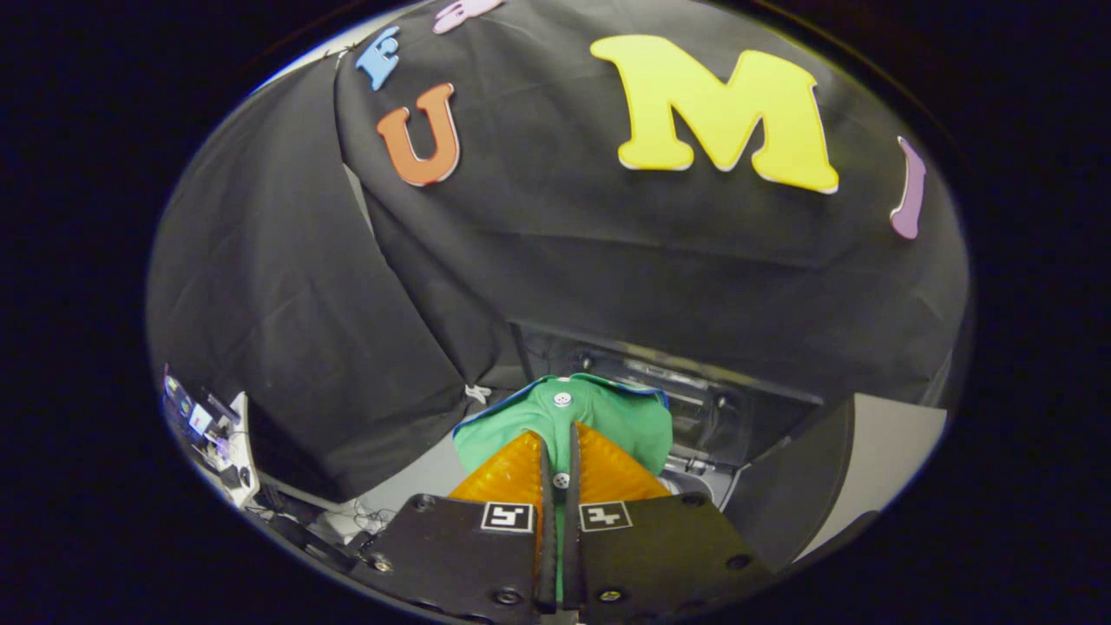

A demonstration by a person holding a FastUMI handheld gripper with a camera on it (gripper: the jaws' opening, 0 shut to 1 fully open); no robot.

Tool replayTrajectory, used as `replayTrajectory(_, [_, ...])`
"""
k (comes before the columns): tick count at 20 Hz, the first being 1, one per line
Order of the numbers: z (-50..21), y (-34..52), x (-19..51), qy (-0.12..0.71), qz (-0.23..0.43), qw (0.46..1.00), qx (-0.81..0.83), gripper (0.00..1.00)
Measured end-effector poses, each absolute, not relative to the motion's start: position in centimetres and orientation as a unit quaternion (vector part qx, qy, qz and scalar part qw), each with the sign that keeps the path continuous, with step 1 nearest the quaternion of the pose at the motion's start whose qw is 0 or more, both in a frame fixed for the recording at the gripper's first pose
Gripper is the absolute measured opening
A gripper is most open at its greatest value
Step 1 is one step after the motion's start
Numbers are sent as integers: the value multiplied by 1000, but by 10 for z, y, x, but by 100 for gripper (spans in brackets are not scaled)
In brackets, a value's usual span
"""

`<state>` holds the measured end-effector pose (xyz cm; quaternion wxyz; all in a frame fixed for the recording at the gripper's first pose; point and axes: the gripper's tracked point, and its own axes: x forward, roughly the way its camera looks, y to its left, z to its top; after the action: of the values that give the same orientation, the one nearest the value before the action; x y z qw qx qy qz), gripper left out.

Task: Put the clothes into the washing machine and then close the washing machine lid.

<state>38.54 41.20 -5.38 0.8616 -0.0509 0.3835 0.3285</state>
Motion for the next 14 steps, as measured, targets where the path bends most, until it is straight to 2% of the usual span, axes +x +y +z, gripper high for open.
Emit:
replayTrajectory(8, [-173, 401, 391, 449, 262, 853, -42, 7])
replayTrajectory(14, [-235, 393, 395, 483, 203, 851, -15, 6])
